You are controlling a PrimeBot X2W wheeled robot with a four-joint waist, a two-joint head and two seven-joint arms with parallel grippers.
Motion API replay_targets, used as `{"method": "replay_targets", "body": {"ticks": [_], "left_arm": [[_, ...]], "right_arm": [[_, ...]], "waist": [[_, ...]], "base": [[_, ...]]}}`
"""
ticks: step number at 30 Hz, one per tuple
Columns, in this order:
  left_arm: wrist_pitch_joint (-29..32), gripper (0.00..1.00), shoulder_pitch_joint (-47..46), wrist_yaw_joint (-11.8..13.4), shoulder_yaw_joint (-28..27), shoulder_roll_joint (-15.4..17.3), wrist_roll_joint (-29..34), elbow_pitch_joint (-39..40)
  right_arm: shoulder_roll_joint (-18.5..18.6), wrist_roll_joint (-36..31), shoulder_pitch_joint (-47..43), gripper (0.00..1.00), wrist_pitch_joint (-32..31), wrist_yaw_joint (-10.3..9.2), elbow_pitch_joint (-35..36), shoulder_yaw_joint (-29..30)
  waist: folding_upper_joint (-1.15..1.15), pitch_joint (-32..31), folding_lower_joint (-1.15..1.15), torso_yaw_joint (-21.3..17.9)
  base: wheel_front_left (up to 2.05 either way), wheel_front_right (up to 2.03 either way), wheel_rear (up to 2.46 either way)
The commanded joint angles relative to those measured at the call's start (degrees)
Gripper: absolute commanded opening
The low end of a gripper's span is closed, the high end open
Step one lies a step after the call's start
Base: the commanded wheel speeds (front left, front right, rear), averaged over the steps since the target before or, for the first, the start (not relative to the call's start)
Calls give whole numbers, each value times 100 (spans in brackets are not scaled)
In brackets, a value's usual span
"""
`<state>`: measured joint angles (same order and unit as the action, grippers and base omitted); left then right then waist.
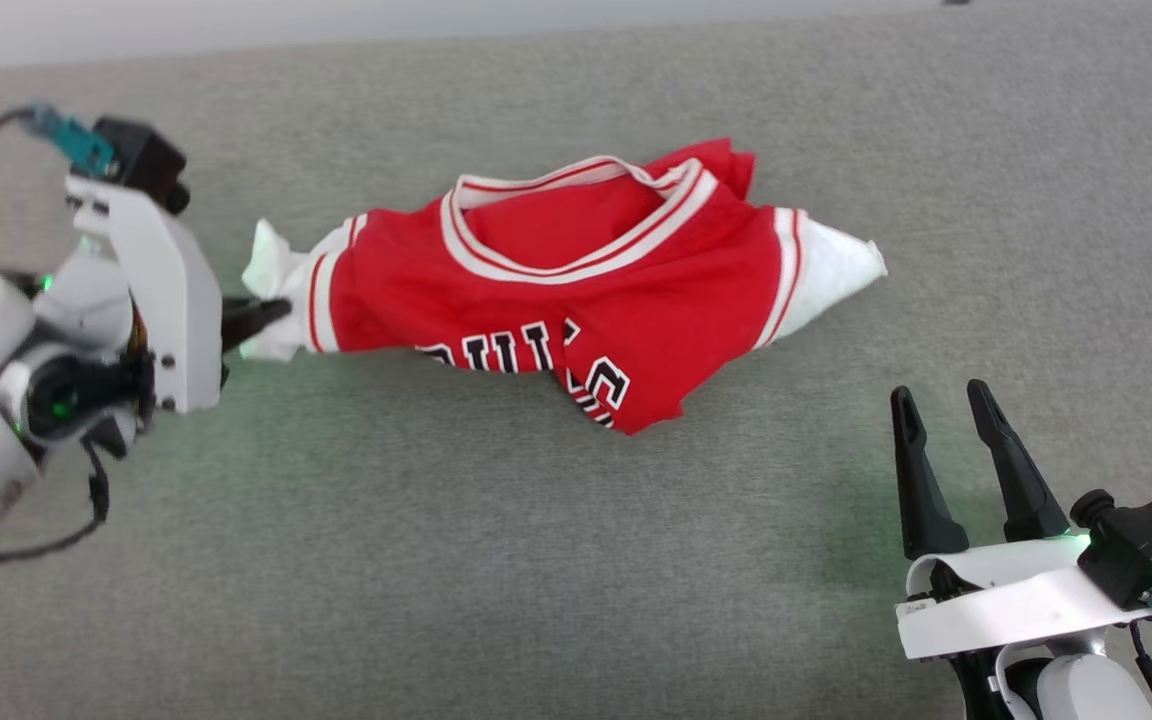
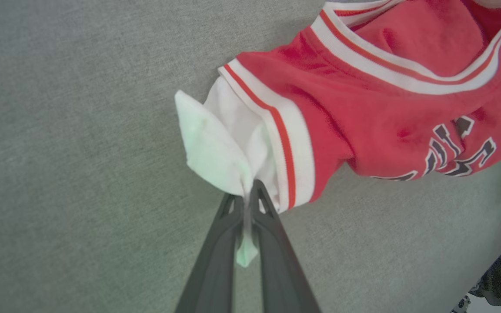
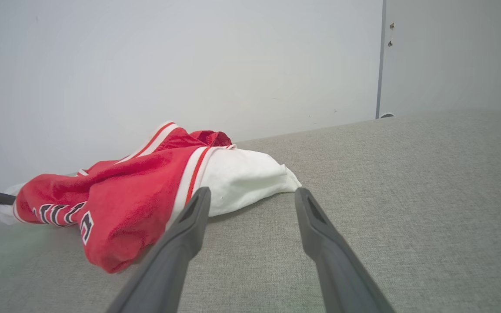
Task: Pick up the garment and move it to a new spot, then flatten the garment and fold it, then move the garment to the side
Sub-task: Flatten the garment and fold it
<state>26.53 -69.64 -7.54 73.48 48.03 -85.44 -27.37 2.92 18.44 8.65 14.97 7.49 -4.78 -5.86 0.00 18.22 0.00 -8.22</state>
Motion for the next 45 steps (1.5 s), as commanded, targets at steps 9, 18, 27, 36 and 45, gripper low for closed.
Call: {"method": "replay_targets", "body": {"ticks": [9, 18, 27, 36, 45], "left_arm": [[-546, 0, 650, 11, -12, -118, -59, -423], [-957, 0, 793, 12, -51, -230, -46, -937], [-1473, 100, 923, 11, -207, -337, -236, -1040], [-2440, 100, 1396, 11, -478, -237, -378, -854], [-4094, 100, 2155, 23, -677, -147, 239, -166]], "right_arm": [[-1, -142, -85, 100, 30, 0, 42, 51], [-2, -195, -88, 100, 30, 0, 57, 75], [-2, -355, -68, 100, 30, 0, -15, 87], [-2, -690, -41, 100, 29, 0, -221, 64], [26, -1193, 294, 100, -579, 0, -443, -82]], "waist": [[0, -56, 0, 125], [0, 6, 0, 96], [0, -119, 0, 251], [0, -370, 0, 551], [0, -447, 0, 864]], "base": [[0, 0, 0], [0, 0, 0], [0, 0, 0], [0, 0, 0], [0, 0, 0]]}}
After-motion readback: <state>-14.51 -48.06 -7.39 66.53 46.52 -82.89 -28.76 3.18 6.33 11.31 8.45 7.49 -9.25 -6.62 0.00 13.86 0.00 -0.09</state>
